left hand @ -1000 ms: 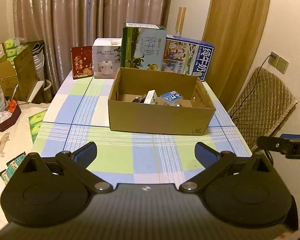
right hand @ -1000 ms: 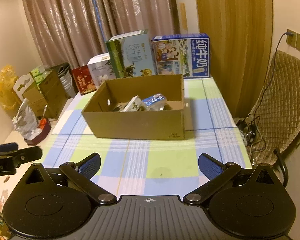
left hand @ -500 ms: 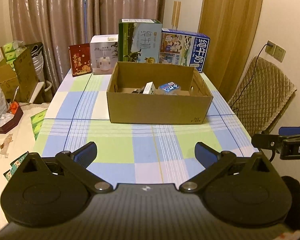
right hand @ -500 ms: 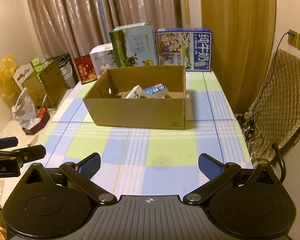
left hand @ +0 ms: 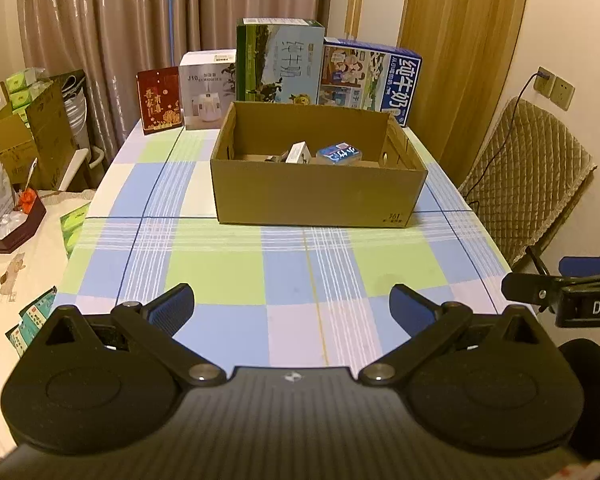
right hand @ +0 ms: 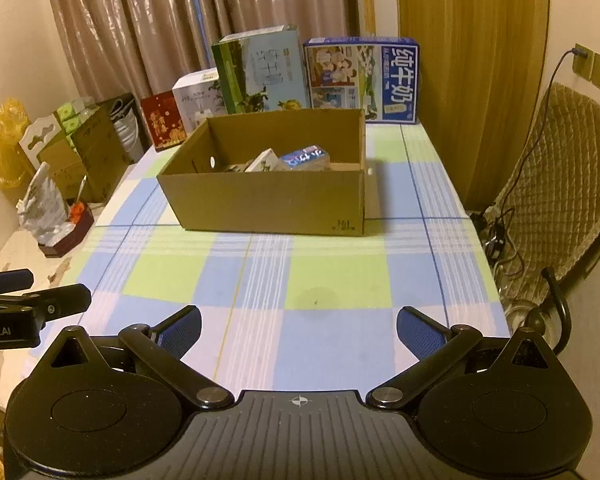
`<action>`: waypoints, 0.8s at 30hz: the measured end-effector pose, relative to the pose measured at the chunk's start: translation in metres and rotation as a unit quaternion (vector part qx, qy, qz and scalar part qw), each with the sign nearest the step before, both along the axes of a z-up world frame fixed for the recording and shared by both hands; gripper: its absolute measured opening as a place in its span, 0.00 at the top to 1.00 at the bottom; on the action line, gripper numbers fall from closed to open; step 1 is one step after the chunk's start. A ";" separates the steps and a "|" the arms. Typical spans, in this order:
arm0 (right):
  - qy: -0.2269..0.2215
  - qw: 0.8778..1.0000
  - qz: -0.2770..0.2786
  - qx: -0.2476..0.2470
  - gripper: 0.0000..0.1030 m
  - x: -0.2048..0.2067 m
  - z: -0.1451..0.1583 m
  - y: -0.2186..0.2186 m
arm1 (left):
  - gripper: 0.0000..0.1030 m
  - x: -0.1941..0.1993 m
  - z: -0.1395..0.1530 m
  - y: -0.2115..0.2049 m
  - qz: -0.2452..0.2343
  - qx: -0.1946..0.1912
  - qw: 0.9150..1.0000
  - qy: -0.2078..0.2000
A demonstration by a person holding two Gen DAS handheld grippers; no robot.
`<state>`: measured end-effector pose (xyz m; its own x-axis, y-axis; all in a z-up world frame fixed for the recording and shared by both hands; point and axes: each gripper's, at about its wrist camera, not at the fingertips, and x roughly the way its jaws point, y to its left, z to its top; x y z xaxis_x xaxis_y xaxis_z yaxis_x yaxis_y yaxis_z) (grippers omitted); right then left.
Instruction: Organize objects
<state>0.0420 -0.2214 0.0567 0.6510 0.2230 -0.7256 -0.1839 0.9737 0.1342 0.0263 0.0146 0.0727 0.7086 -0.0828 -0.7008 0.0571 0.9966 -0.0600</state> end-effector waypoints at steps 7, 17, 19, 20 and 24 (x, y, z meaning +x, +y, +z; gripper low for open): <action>0.004 1.000 -0.005 -0.004 0.02 0.000 -0.005 -0.001 | 0.01 0.000 -0.009 -0.003 0.000 0.001 1.000 0.009; 0.010 1.000 -0.005 -0.004 0.02 -0.001 -0.009 -0.001 | 0.01 -0.001 -0.017 -0.005 -0.002 -0.001 1.000 0.020; 0.011 1.000 -0.005 -0.004 0.02 -0.001 -0.010 -0.001 | 0.01 -0.001 -0.018 -0.005 -0.002 -0.001 1.000 0.020; 0.011 1.000 -0.005 -0.004 0.02 -0.001 -0.010 -0.001 | 0.01 -0.001 -0.018 -0.005 -0.002 -0.001 1.000 0.020; 0.010 1.000 -0.007 -0.003 0.02 -0.003 -0.010 -0.002 | 0.01 -0.001 -0.019 -0.006 -0.003 -0.003 1.000 0.022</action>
<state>0.0395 -0.2231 0.0469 0.6391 0.2087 -0.7402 -0.1669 0.9772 0.1314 0.0254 0.0086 0.0538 0.6773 -0.0908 -0.7301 0.0600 0.9959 -0.0682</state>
